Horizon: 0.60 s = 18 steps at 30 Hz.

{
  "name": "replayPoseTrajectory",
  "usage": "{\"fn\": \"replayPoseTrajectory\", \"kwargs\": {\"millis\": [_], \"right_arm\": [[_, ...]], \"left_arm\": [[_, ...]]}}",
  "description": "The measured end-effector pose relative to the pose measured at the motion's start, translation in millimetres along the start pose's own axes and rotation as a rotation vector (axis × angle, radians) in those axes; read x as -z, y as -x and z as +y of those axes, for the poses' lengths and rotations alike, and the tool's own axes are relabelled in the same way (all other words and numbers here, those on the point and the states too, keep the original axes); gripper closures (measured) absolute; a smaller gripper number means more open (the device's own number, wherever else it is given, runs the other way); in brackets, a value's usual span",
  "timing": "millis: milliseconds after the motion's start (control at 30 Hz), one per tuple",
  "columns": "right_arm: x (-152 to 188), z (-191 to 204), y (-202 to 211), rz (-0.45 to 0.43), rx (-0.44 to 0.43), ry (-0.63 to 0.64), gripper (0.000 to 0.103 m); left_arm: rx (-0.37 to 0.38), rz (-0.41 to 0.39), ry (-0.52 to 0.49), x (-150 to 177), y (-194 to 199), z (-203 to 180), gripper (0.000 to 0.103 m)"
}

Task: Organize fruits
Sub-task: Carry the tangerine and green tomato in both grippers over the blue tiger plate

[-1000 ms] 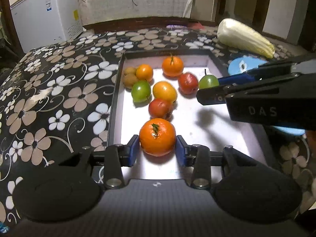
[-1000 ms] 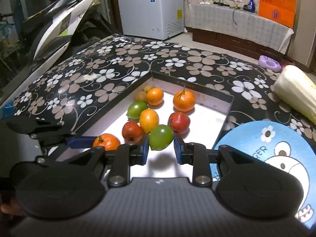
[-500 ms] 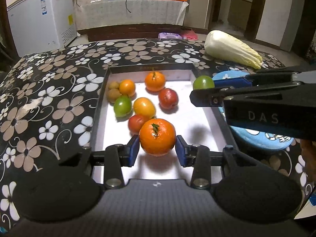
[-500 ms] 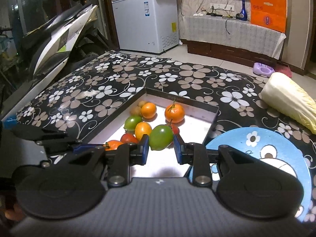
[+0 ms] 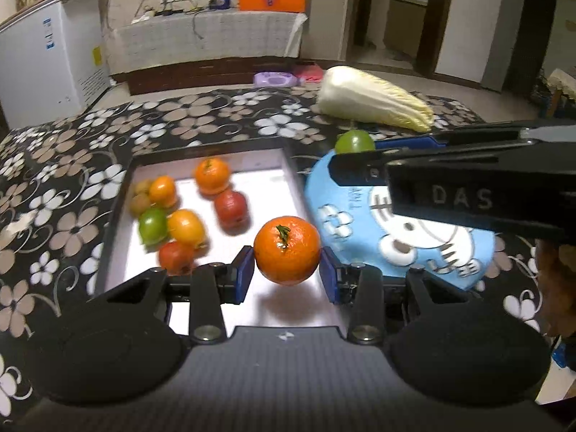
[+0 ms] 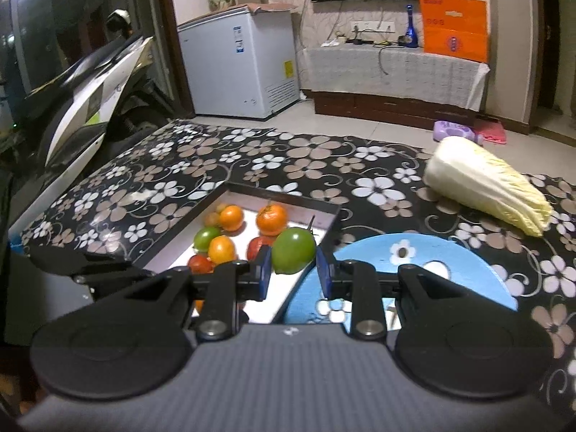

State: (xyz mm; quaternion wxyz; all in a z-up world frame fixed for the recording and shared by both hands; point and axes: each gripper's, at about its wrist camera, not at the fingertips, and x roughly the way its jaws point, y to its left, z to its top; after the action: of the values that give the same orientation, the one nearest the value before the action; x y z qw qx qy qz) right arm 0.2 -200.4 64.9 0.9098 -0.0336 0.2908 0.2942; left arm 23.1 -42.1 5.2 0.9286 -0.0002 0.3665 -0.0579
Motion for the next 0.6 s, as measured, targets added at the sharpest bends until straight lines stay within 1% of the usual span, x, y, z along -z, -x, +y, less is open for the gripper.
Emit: {"fn": "replayPoseTrajectory", "kwargs": {"millis": [433,600], "right_arm": [[10,-43,26,-0.019,0.061,-0.064,0.073],[15,-53,33,-0.017,0.079,-0.076,0.073]], "left_arm": [[0.079,-0.004,-0.037,-8,-12,-43,0.058],[0.104,-0.01,-0.047,-11,-16,-58,0.058]]}}
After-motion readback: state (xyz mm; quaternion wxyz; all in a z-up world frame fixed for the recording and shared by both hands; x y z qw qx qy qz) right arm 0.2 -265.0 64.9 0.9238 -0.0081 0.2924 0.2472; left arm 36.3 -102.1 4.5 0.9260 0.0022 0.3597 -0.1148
